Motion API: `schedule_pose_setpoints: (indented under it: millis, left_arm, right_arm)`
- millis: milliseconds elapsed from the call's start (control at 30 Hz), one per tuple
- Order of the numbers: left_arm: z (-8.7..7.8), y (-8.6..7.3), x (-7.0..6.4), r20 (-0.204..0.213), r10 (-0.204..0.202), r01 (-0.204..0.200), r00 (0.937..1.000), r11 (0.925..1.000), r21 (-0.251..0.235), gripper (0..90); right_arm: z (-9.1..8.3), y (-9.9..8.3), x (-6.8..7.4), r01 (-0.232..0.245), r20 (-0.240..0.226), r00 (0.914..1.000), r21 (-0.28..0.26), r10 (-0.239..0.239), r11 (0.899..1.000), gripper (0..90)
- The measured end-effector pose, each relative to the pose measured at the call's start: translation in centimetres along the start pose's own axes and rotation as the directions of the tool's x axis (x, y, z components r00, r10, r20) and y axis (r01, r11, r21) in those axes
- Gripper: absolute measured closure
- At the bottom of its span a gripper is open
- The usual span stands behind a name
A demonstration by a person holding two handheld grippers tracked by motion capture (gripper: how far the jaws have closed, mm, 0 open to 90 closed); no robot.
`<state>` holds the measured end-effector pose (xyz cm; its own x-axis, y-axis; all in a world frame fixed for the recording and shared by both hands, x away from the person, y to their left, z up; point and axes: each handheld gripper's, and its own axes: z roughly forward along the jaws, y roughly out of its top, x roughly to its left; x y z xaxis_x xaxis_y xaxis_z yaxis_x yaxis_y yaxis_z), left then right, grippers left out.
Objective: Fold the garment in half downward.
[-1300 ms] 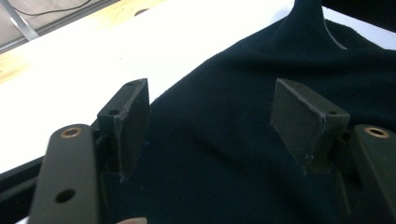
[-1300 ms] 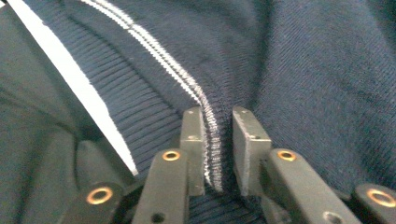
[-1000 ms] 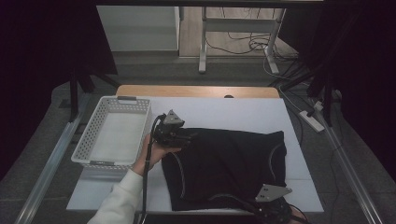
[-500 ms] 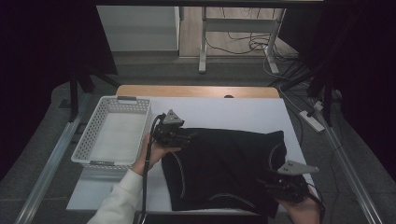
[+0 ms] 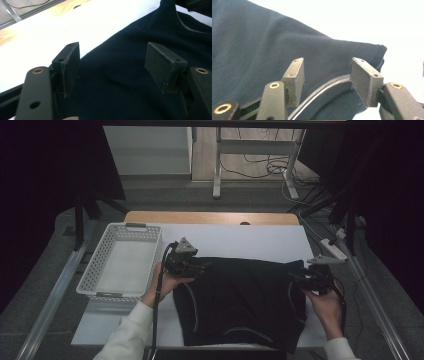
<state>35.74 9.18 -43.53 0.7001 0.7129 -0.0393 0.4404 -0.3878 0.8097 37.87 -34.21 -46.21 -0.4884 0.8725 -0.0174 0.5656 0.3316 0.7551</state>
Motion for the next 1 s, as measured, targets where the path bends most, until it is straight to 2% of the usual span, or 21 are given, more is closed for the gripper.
schedule_pose_setpoints:
  millis: [167,200,233,267,300,333,367,400,433,533,633,700,733,767,800,833,867,1000]
  left_arm:
    - [0.2,0.0,-0.1,0.000,0.002,-0.002,1.0000,1.0000,0.007,29.0]
    - [0.2,-0.1,-0.1,-0.001,0.002,-0.002,1.0000,1.0000,0.008,29.0]
    - [0.2,-0.1,-0.1,-0.001,0.002,-0.002,1.0000,1.0000,0.008,29.0]
    - [0.2,-0.1,-0.1,-0.001,0.002,-0.002,1.0000,1.0000,0.010,29.0]
    - [0.2,-0.1,-0.1,-0.001,0.002,-0.002,1.0000,1.0000,0.010,29.0]
    - [0.2,-0.2,-0.1,-0.001,0.001,-0.001,1.0000,0.9999,0.011,29.0]
    - [0.3,-0.2,-0.1,-0.002,0.001,-0.001,1.0000,0.9999,0.013,29.0]
    - [0.3,-0.3,0.0,-0.003,-0.001,0.001,1.0000,0.9999,0.016,29.0]
    - [0.3,-0.4,0.0,-0.004,-0.003,0.003,1.0000,0.9998,0.018,29.0]
    - [0.3,-0.5,-0.1,-0.008,-0.001,0.001,1.0000,0.9998,0.022,29.0]
    - [0.1,-0.5,-0.1,-0.012,0.001,-0.001,0.9999,0.9998,0.018,29.0]
    - [-0.1,-0.6,0.0,-0.015,-0.002,0.002,0.9999,0.9999,0.014,29.0]
    - [-0.2,-0.6,0.1,-0.016,-0.003,0.003,0.9999,0.9999,0.012,29.0]
    - [-0.3,-0.6,0.1,-0.018,-0.007,0.008,0.9998,0.9999,0.011,29.0]
    - [-0.4,-0.7,0.3,-0.021,-0.010,0.010,0.9997,0.9999,0.009,29.0]
    - [-0.4,-0.7,0.3,-0.021,-0.010,0.010,0.9997,0.9999,0.009,29.0]
    - [-0.4,-0.7,0.3,-0.020,-0.011,0.012,0.9997,0.9999,0.009,29.0]
    - [-0.3,-0.7,0.3,-0.018,-0.010,0.010,0.9998,0.9999,0.012,29.0]
  right_arm:
    - [1.2,1.4,-0.5,-0.009,-0.026,0.9996,-0.013,0.008,1.000,44.6]
    - [2.1,2.1,-0.4,0.001,-0.041,0.9992,0.003,-0.001,1.000,44.5]
    - [2.1,2.1,-0.4,0.001,-0.041,0.9992,0.003,-0.001,1.000,44.5]
    - [3.1,2.5,-0.1,0.016,-0.046,0.9988,0.012,-0.016,1.000,44.5]
    - [3.1,2.5,-0.1,0.016,-0.046,0.9988,0.012,-0.016,1.000,44.5]
    - [4.1,2.7,0.3,0.034,-0.057,0.9978,0.033,-0.032,0.999,44.5]
    - [4.1,2.7,0.3,0.034,-0.057,0.9978,0.033,-0.032,0.999,44.5]
    - [5.2,2.9,0.9,0.053,-0.061,0.9969,0.053,-0.049,0.997,44.7]
    - [5.2,2.9,0.9,0.053,-0.061,0.9969,0.053,-0.049,0.997,44.7]
    - [6.8,3.3,1.7,0.097,-0.057,0.9942,0.092,-0.091,0.991,45.1]
    - [7.5,3.4,1.7,0.108,-0.041,0.9937,0.113,-0.104,0.988,45.1]
    - [7.5,3.3,1.6,0.115,-0.026,0.9933,0.123,-0.113,0.986,45.1]
    - [7.2,3.2,0.8,0.107,-0.003,0.9942,0.134,-0.108,0.985,45.1]
    - [7.2,3.2,0.8,0.107,-0.003,0.9942,0.134,-0.108,0.985,45.1]
    - [6.4,3.2,-0.2,0.071,0.012,0.9973,0.112,-0.073,0.991,45.9]
    - [6.4,3.2,-0.2,0.071,0.012,0.9973,0.112,-0.073,0.991,45.9]
    - [6.0,3.2,-0.8,0.049,0.024,0.9984,0.103,-0.051,0.993,45.9]
    - [4.7,2.8,-2.7,-0.003,0.093,0.9956,0.089,-0.005,0.996,47.2]
